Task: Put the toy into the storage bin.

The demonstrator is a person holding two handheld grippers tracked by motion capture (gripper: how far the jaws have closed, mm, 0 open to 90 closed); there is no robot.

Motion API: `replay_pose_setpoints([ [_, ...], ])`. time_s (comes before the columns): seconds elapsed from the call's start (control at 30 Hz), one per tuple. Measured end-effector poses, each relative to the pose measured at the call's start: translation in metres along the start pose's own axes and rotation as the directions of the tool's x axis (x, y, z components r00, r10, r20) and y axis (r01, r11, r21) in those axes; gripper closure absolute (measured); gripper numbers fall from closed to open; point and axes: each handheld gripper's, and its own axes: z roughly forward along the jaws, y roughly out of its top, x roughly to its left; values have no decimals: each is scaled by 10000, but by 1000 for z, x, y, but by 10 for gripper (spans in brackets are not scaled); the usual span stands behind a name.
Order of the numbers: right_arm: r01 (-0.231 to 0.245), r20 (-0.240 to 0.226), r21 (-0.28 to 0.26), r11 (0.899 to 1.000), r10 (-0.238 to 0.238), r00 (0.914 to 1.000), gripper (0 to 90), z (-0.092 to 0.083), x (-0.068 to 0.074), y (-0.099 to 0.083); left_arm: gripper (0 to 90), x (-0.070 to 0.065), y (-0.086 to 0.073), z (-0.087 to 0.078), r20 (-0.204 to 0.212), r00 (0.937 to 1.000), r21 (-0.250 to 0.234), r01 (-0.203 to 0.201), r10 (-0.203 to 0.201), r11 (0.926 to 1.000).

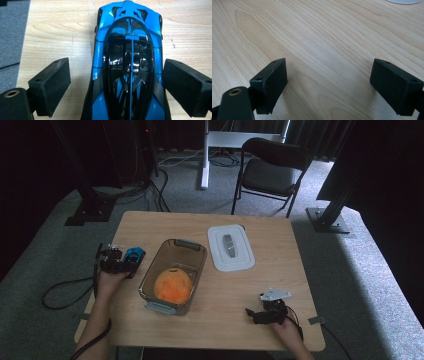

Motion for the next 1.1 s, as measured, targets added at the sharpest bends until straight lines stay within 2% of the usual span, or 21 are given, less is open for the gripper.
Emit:
replay_pose_setpoints([
  [0.07, 0, 0, 1, 10000, 0, 10000, 135, 0, 0, 0, 101, -1, 3, 3, 59, 9999, 178, -154, 153, 9997],
  [0.1, 0, -1, -1, 10000, 0, 10000, 136, 0, 0, 0, 101, -3, 4, 4, -106, 9998, 134, -184, 186, 9997],
  [0.13, -1, -1, 0, 10000, 1, 10000, 136, 0, 0, 0, 101, -4, 5, 6, 65, 9997, 118, -245, 244, 9996],
  [0.2, 0, -2, 0, 10000, 0, 10000, 136, 0, 0, 0, 101, -6, 7, 9, -168, 9992, 178, -361, 364, 9992],
  [0.3, 0, -1, -2, 10000, 0, 10000, 136, 0, 0, 0, 101, -6, 7, 16, -192, 9990, 469, -403, 412, 9981],
  [0.37, -2, -2, 0, 10000, 2, 10000, 136, 0, 0, 0, 102, -4, 6, 17, -23, 9992, 304, -398, 399, 9987],
  [0.6, -10, -4, 2, 10000, 10, 10000, 136, 0, 0, 0, 100, -5, 0, 17, -39, 9989, -124, -466, 466, 9988],
  [0.67, -21, -13, -3, 10000, 21, 10000, 136, 0, 0, 0, 108, -5, 0, 16, -44, 9989, -98, -460, 460, 9989],
  [0.8, -59, -42, -12, 10000, 59, 10000, 136, 0, 0, 0, 219, -7, 1, 13, 28, 9982, -56, -596, 597, 9982],
  [0.87, -57, -38, -13, 10000, 57, 10000, 136, 0, 0, 0, 223, -7, 0, 13, 40, 9981, -151, -611, 611, 9980],
  [0.97, -60, -42, -14, 10000, 60, 10000, 136, 0, -1, 0, 227, -7, 0, 12, 26, 9982, -30, -595, 595, 9982],
  [1.1, -132, -52, -34, 9999, 132, 9999, 136, 0, -1, 0, 228, -11, 1, 9, -182, 9972, -1, -727, 727, 9974],
])
